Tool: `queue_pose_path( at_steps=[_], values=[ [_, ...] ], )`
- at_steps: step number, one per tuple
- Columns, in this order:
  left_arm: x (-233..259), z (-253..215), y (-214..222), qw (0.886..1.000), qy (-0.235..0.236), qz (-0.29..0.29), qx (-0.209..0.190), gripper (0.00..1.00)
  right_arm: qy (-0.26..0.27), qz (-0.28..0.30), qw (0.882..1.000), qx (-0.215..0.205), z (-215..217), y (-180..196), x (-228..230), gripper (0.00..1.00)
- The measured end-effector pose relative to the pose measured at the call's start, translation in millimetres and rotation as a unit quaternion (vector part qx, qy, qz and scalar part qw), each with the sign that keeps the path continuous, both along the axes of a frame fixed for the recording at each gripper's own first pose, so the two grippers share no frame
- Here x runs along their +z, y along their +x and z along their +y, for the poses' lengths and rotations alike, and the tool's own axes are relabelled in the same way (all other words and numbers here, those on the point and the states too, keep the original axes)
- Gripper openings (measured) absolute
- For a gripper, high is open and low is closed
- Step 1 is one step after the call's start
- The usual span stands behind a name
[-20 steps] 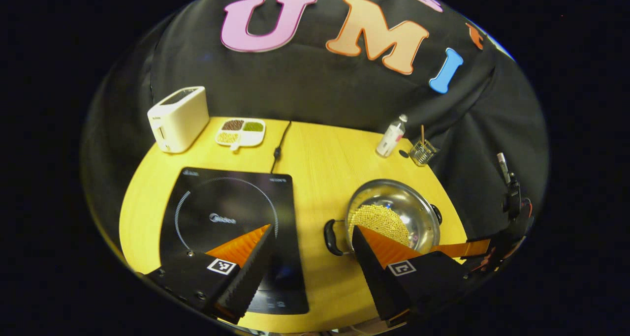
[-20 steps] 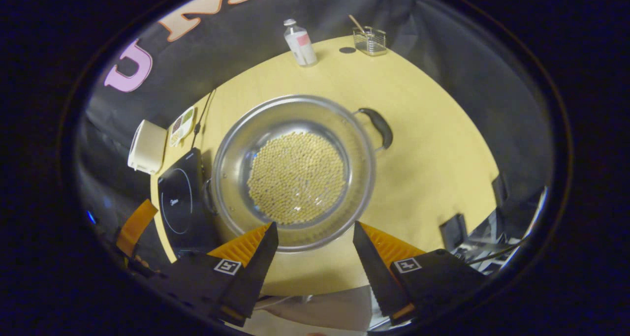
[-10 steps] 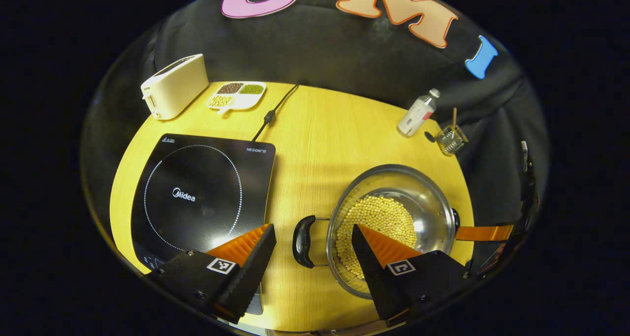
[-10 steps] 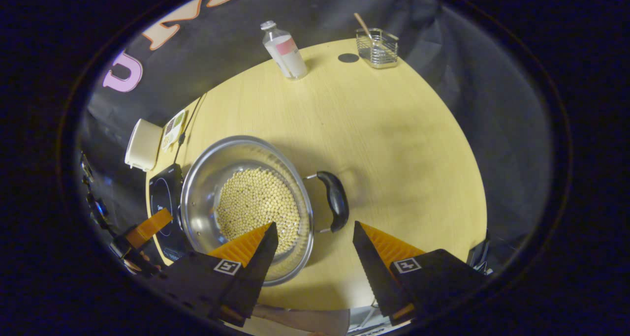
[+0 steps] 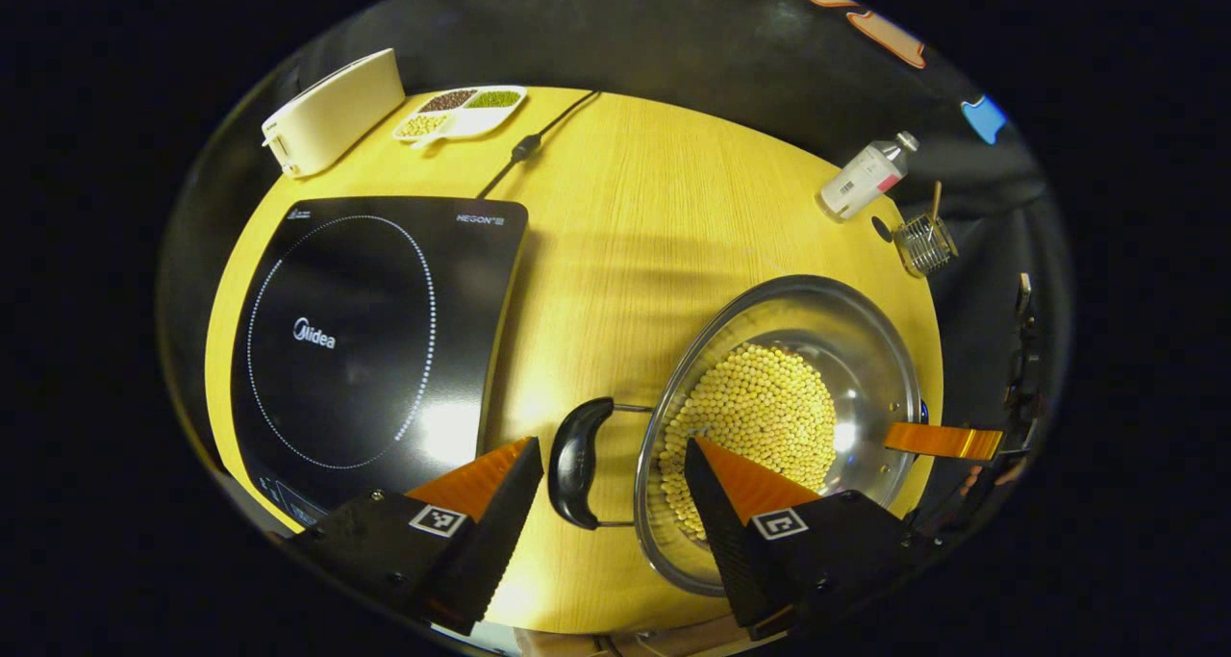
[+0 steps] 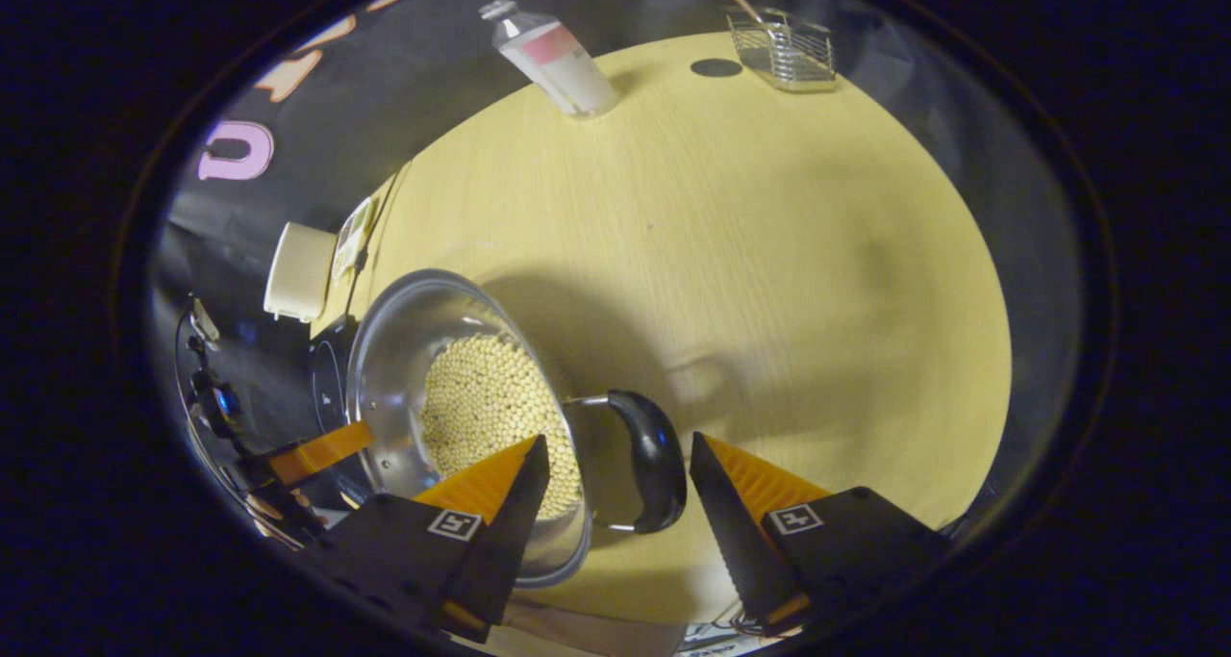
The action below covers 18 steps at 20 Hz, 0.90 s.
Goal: First push the handle of the pot to place it horizontally, then grasp the pot with both hands and set it on the induction cooktop.
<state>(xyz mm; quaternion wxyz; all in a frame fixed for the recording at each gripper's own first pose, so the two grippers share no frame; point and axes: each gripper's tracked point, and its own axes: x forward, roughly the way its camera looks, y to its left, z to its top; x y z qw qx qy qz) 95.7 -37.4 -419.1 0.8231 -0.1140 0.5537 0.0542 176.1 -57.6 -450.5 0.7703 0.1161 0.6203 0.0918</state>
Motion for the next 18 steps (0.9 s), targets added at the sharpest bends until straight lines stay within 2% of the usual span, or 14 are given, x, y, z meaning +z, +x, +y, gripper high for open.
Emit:
queue_pose_path(
  at_steps=[1,2,3,4,5,6,7,8,9,12,13,14,17,18],
  values=[
    [-4,-1,1,1.000,0.000,0.008,0.000,0.91,0.013,0.007,1.000,0.003,1,2,0,0.92],
    [-8,-1,2,1.000,0.003,0.017,0.000,0.88,0.027,0.010,1.000,0.005,5,3,-5,0.82],
    [-11,0,2,1.000,0.006,0.023,-0.001,0.87,0.041,0.013,0.999,0.006,7,7,-6,0.87],
    [-14,1,3,1.000,0.008,0.030,-0.004,0.87,0.047,0.015,0.999,0.010,9,9,-8,0.70],
    [-18,3,3,0.999,0.013,0.037,-0.009,0.86,0.055,0.017,0.998,0.019,10,9,-12,0.63],
    [-22,5,4,0.999,0.014,0.042,-0.011,0.89,0.061,0.021,0.997,0.029,11,7,-13,0.61],
    [-26,7,4,0.999,0.015,0.046,-0.010,0.81,0.065,0.026,0.997,0.042,13,5,-17,0.60],
    [-29,9,4,0.998,0.017,0.053,-0.008,0.76,0.065,0.034,0.996,0.051,10,1,-17,0.50],
    [-29,8,4,0.998,0.014,0.055,-0.008,0.73,0.072,0.036,0.996,0.050,5,2,-4,0.50],
    [-28,6,1,0.998,0.007,0.062,-0.011,0.72,0.081,0.036,0.995,0.044,14,5,-19,0.51],
    [-27,4,1,0.998,0.001,0.060,-0.009,0.69,0.073,0.031,0.996,0.046,11,7,-19,0.46],
    [-27,1,-2,0.998,-0.004,0.064,-0.010,0.66,0.064,0.027,0.997,0.045,8,6,-20,0.51],
    [-16,-9,-13,0.997,-0.005,0.070,-0.033,0.63,0.046,0.025,0.998,0.043,-3,-4,-8,0.48],
    [-12,-13,-14,0.997,-0.007,0.066,-0.038,0.63,0.045,0.021,0.998,0.042,-5,-8,-2,0.51]
  ],
)
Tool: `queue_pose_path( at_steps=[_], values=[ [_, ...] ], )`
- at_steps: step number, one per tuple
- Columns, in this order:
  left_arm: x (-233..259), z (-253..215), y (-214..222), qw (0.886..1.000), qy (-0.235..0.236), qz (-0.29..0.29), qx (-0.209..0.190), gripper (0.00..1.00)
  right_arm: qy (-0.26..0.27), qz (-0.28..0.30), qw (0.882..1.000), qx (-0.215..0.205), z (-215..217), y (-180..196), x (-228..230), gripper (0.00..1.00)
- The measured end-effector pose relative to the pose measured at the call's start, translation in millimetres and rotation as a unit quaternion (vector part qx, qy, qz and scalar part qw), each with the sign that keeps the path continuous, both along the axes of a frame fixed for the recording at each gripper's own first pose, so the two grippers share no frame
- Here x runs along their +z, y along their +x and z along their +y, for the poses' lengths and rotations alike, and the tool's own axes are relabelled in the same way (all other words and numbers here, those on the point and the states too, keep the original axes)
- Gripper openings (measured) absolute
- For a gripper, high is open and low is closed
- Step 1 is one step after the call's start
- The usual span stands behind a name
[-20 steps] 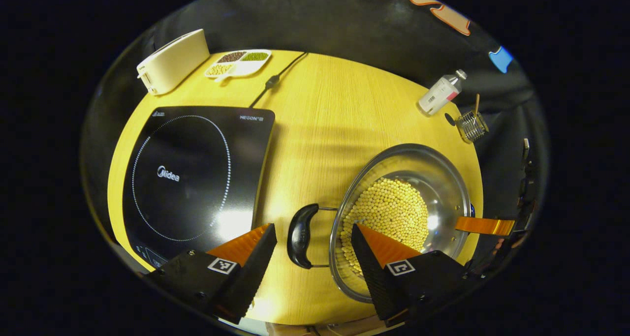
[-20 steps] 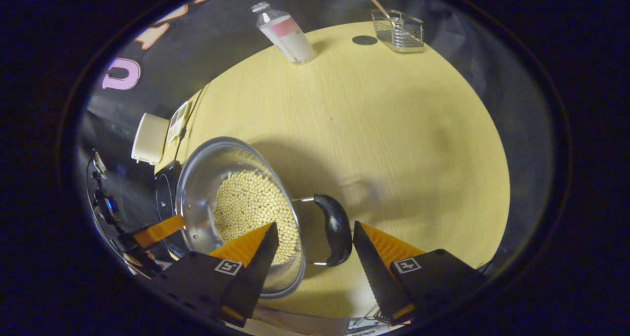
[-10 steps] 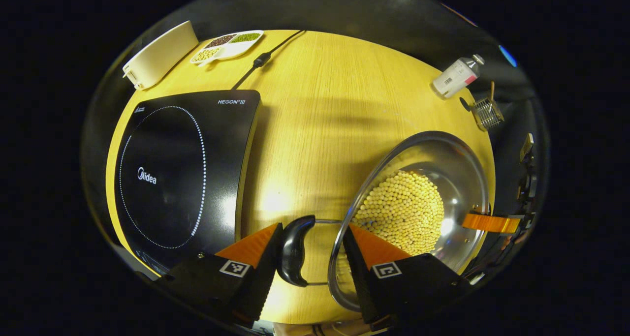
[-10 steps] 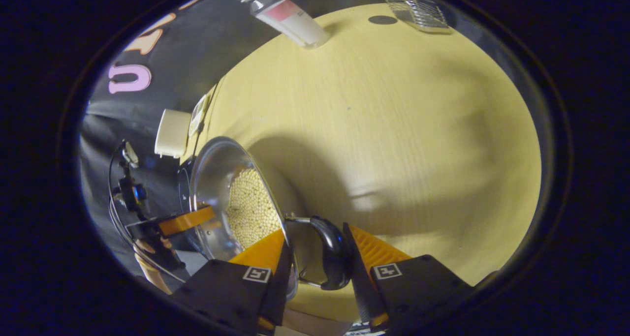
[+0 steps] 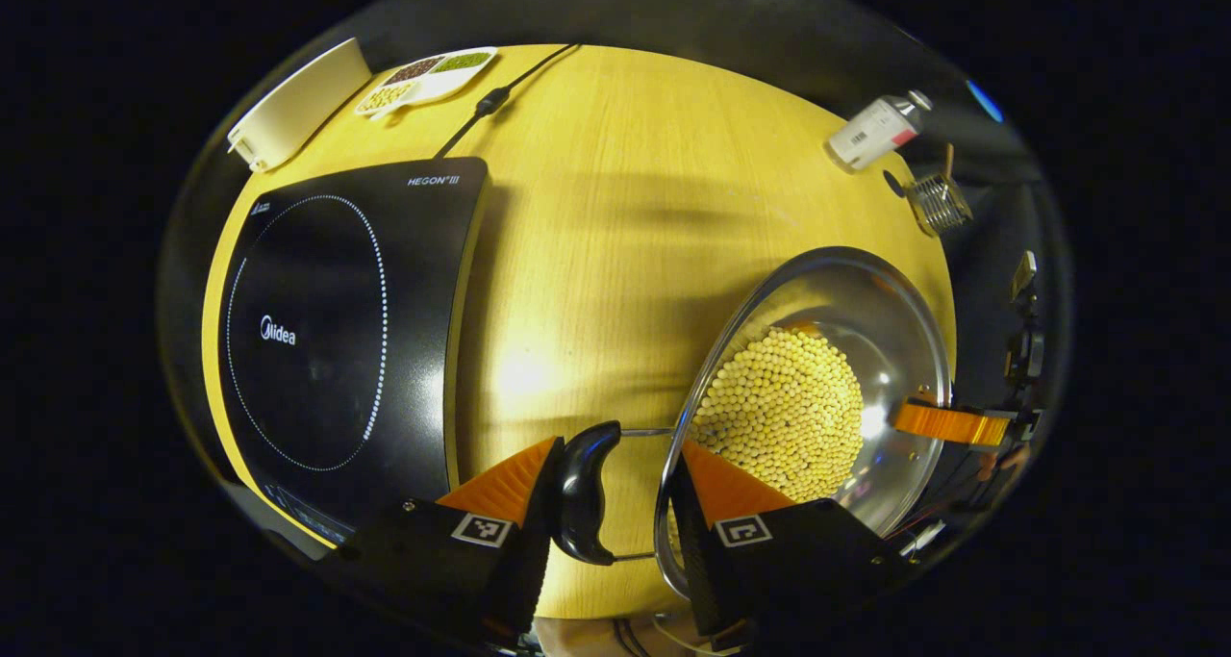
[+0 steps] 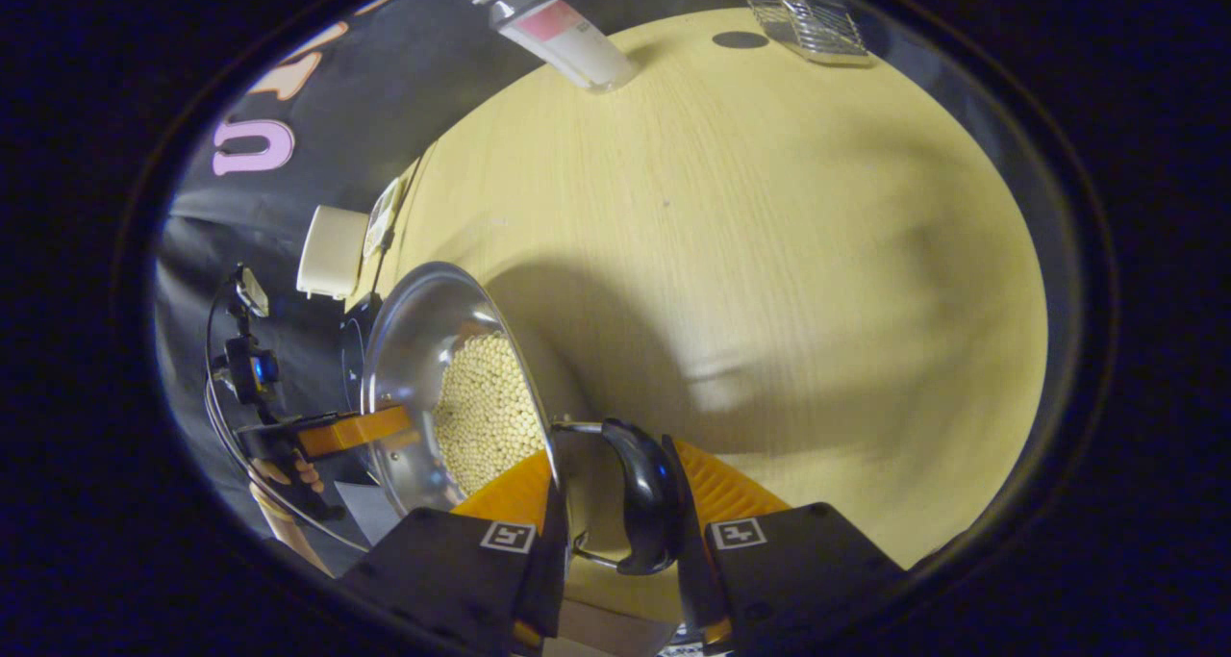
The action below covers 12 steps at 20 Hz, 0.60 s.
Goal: First push the handle of the pot to place it horizontally, then grasp the pot with both hands and set it on the induction cooktop.
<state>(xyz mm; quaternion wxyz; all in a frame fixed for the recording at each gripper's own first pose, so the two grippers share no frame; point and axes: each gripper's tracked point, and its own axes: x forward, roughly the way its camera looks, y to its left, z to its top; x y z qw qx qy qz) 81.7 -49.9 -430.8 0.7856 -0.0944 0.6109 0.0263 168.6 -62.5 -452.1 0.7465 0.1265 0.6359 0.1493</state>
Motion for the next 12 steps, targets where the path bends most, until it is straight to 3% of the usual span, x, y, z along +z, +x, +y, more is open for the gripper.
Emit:
queue_pose_path(
  at_steps=[6,8,11,12],
  values=[
    [20,-4,-17,1.000,-0.014,-0.012,-0.016,0.62,-0.010,-0.018,1.000,-0.018,-5,-27,31,0.51],
    [25,-1,-26,1.000,-0.017,-0.014,-0.018,0.62,-0.011,-0.021,1.000,-0.021,-1,-37,34,0.46],
    [32,11,-41,0.999,-0.015,-0.018,-0.023,0.60,-0.012,-0.022,0.999,-0.025,9,-57,39,0.51],
    [34,16,-47,0.999,-0.015,-0.019,-0.023,0.62,-0.012,-0.025,0.999,-0.026,15,-64,42,0.46]
  ],
)
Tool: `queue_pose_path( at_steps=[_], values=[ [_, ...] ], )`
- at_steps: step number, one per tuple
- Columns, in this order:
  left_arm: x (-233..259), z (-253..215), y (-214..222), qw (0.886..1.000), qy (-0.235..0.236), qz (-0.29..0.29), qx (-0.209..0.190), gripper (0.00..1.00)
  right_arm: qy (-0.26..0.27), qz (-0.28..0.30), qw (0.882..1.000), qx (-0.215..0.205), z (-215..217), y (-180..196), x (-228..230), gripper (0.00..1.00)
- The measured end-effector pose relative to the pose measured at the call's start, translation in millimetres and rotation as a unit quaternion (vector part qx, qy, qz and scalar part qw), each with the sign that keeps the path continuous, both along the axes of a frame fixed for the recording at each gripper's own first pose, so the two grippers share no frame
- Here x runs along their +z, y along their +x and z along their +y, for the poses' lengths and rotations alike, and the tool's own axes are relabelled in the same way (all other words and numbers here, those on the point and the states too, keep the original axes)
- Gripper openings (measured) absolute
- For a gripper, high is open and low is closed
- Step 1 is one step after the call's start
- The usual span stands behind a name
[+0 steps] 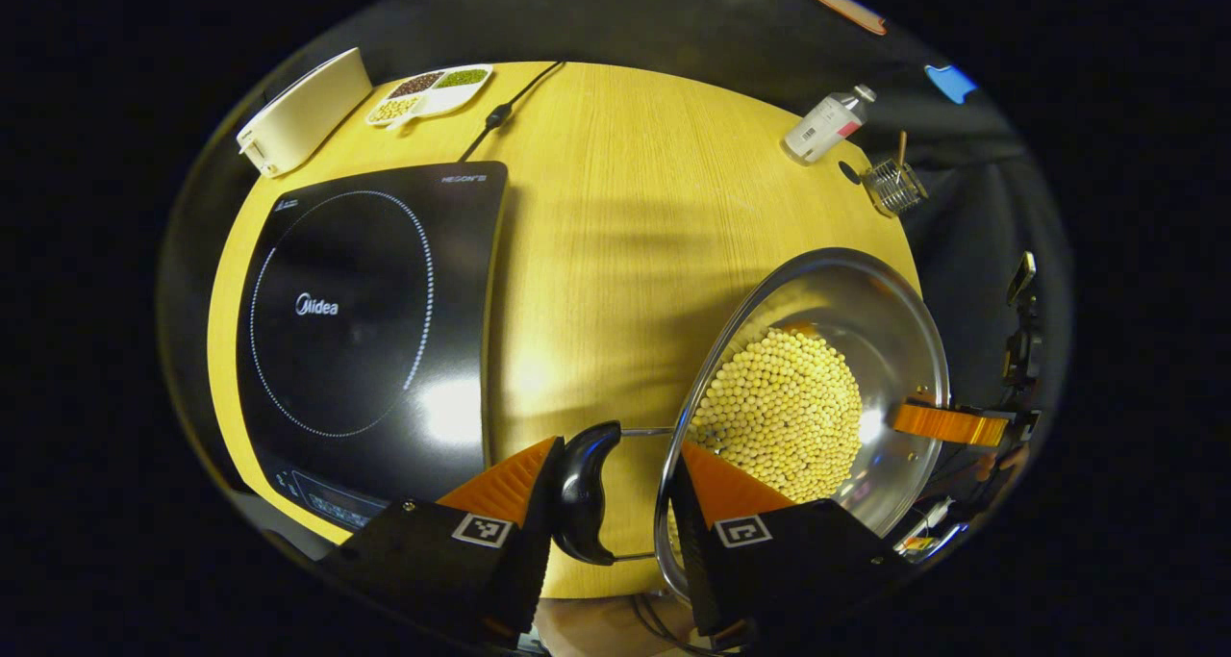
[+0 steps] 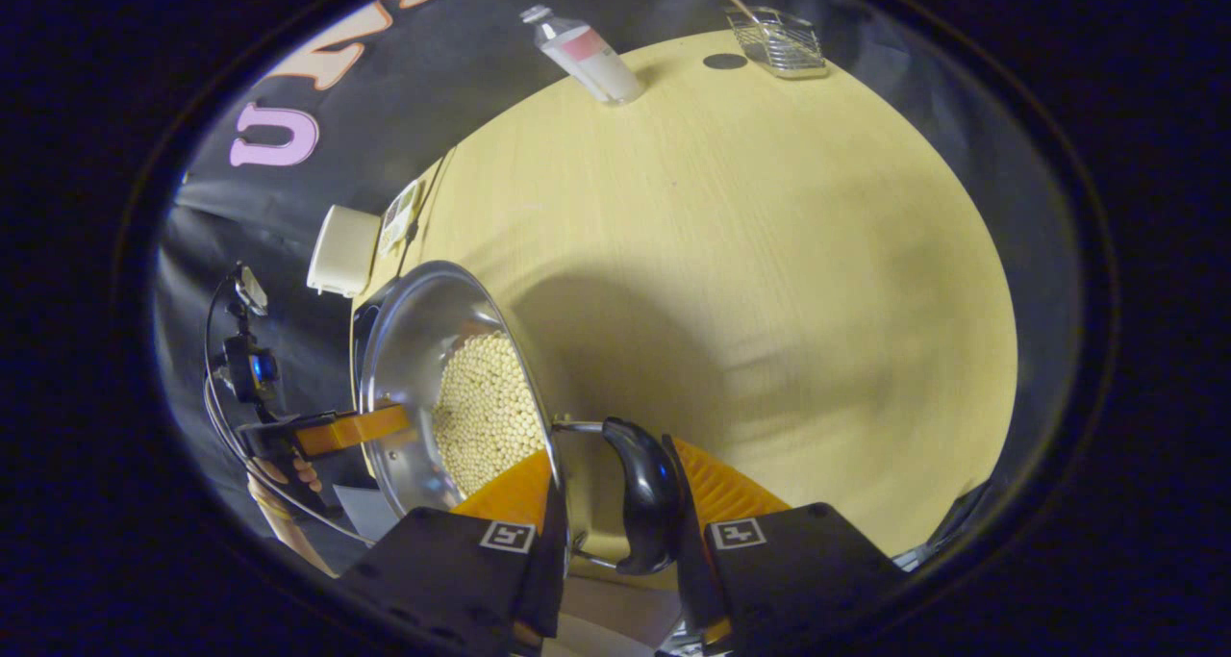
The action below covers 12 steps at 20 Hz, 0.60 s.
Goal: First push the handle of the pot to place it horizontally, then grasp the pot with both hands and set it on the induction cooktop.
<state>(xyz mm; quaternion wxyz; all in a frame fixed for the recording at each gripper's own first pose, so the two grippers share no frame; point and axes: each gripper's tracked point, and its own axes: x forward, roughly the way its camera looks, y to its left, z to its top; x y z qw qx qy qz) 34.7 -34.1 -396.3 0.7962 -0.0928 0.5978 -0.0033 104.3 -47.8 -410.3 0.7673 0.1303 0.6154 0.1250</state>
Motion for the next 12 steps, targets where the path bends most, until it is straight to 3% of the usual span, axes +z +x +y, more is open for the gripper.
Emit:
queue_pose_path(
  at_steps=[7,8,10,12],
  values=[
    [24,57,-42,1.000,-0.003,-0.013,0.000,0.62,-0.005,-0.021,1.000,-0.003,59,-50,18,0.51],
    [29,70,-47,1.000,-0.001,-0.017,0.000,0.60,-0.006,-0.023,1.000,-0.003,72,-57,21,0.46],
    [38,96,-55,1.000,0.003,-0.023,-0.001,0.62,-0.004,-0.025,1.000,-0.002,100,-69,25,0.46],
    [46,125,-63,1.000,0.006,-0.029,0.000,0.62,0.000,-0.028,1.000,-0.003,128,-79,27,0.51]
  ],
)
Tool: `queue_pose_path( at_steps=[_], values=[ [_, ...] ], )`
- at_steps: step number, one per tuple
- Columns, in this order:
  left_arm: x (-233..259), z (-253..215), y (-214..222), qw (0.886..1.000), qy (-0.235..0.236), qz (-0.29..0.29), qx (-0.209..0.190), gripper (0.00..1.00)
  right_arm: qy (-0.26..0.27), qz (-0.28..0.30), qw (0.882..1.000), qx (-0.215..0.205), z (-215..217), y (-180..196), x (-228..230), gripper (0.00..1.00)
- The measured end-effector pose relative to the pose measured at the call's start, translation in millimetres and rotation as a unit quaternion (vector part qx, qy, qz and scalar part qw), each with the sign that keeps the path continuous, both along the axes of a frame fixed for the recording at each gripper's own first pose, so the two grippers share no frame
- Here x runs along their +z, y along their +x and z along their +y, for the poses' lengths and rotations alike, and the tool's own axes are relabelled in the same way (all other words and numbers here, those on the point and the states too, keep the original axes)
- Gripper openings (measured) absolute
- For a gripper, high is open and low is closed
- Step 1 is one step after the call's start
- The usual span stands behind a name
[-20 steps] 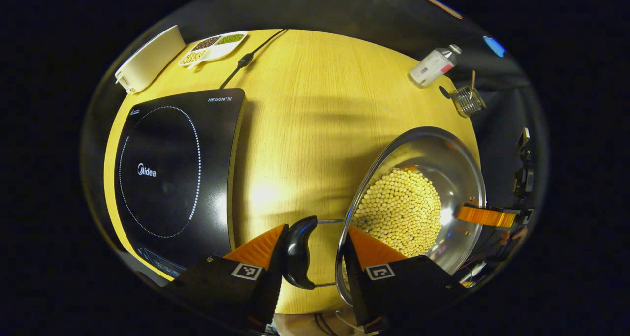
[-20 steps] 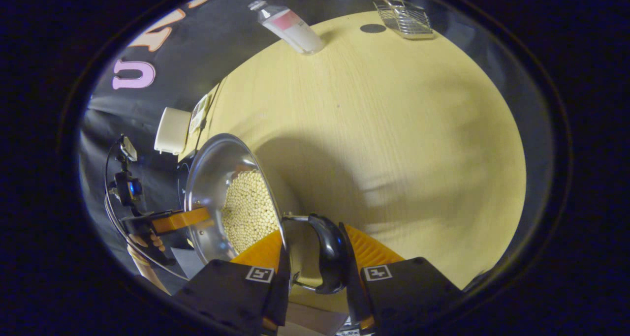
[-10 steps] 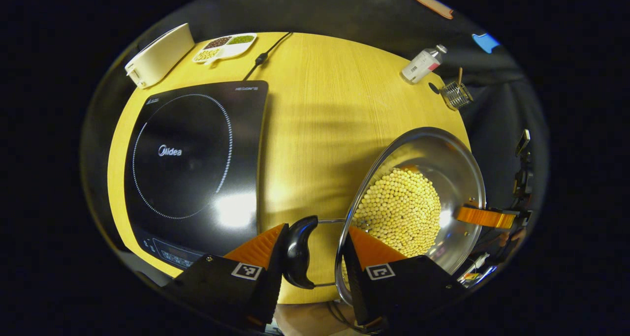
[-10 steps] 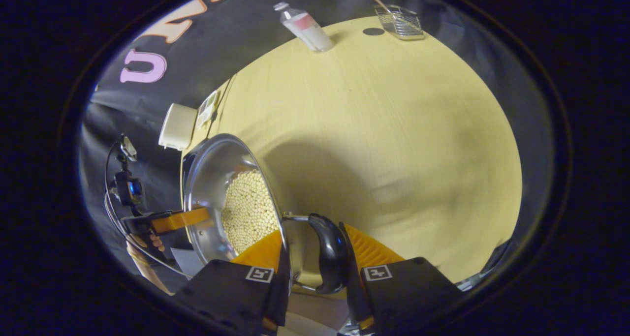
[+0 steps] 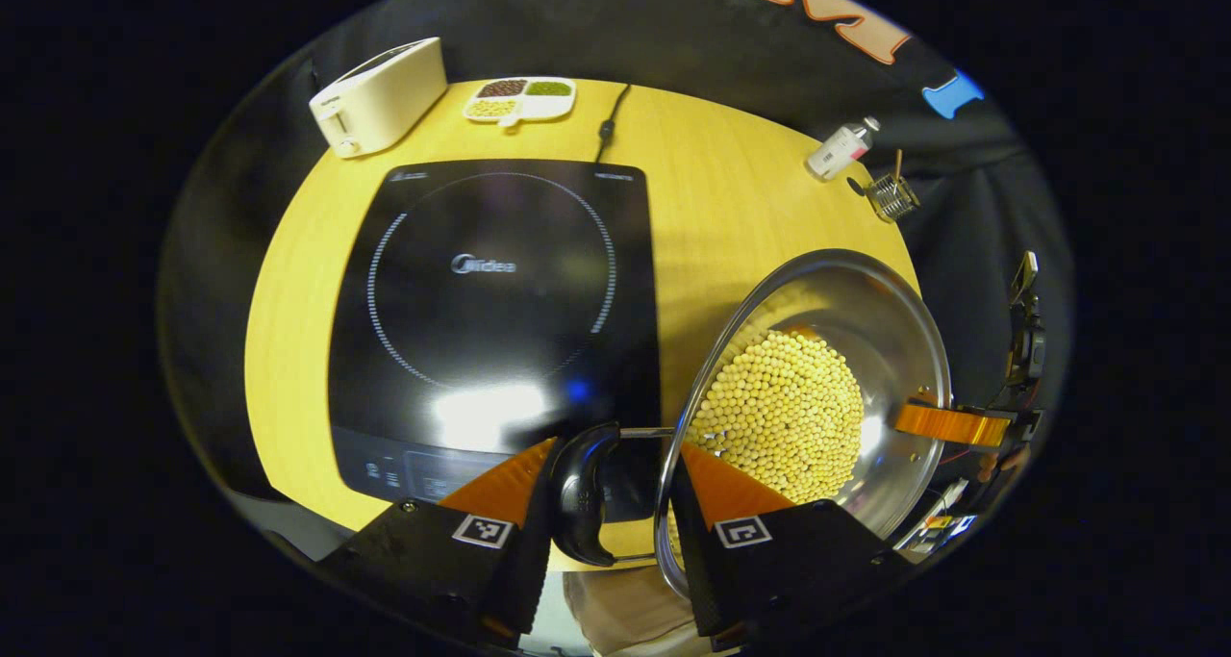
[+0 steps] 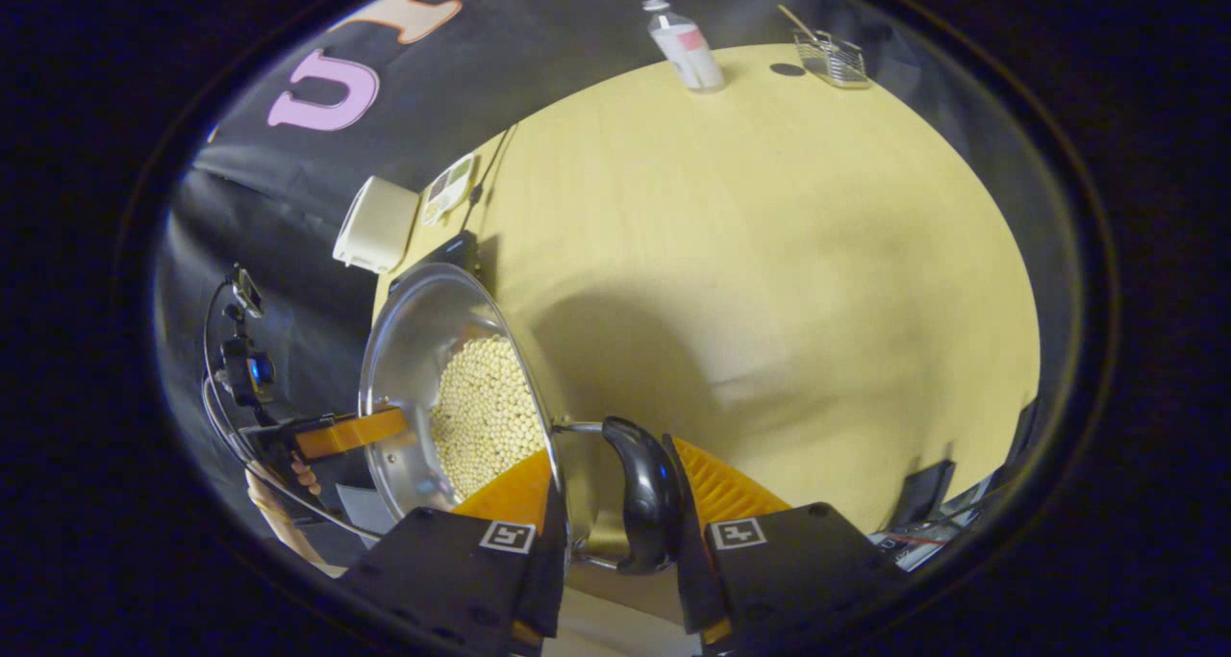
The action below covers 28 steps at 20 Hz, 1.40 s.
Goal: First push the handle of the pot to place it horizontally, then grasp the pot with both hands and set it on the induction cooktop.
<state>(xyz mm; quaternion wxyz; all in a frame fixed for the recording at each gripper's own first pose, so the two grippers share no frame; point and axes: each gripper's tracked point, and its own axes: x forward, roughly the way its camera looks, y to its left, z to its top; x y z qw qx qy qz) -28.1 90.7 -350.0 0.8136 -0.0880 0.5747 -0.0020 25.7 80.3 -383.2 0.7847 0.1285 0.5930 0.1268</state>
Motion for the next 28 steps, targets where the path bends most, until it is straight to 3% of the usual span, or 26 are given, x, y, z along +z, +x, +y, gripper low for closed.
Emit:
queue_pose_path(
  at_steps=[1,4,11,12,14,18,19,23,24,28],
  values=[
    [4,14,-3,1.000,0.002,-0.004,0.001,0.62,0.003,-0.001,1.000,-0.001,14,-4,0,0.46],
    [11,53,-9,1.000,0.010,-0.014,0.002,0.62,0.005,-0.010,1.000,0.002,54,-13,0,0.51],
    [22,133,-6,0.999,0.021,-0.041,0.010,0.63,0.005,-0.026,1.000,0.016,136,-8,1,0.51],
    [23,143,-2,0.999,0.023,-0.046,0.012,0.62,0.006,-0.029,0.999,0.017,146,-3,2,0.46],
    [26,162,6,0.998,0.029,-0.057,0.016,0.61,0.009,-0.035,0.999,0.021,166,5,0,0.51],
    [29,191,29,0.996,0.046,-0.076,0.021,0.61,0.015,-0.046,0.999,0.025,195,32,-2,0.46],
    [30,196,35,0.995,0.051,-0.082,0.022,0.63,0.018,-0.048,0.998,0.023,202,40,-4,0.51],
    [25,216,64,0.992,0.071,-0.098,0.021,0.62,0.025,-0.053,0.998,0.018,219,72,-17,0.51],
    [23,219,72,0.992,0.073,-0.103,0.021,0.62,0.026,-0.055,0.998,0.014,223,78,-20,0.45],
    [12,223,93,0.992,0.073,-0.105,0.020,0.61,0.017,-0.058,0.998,0.005,228,99,-29,0.45]
  ],
)
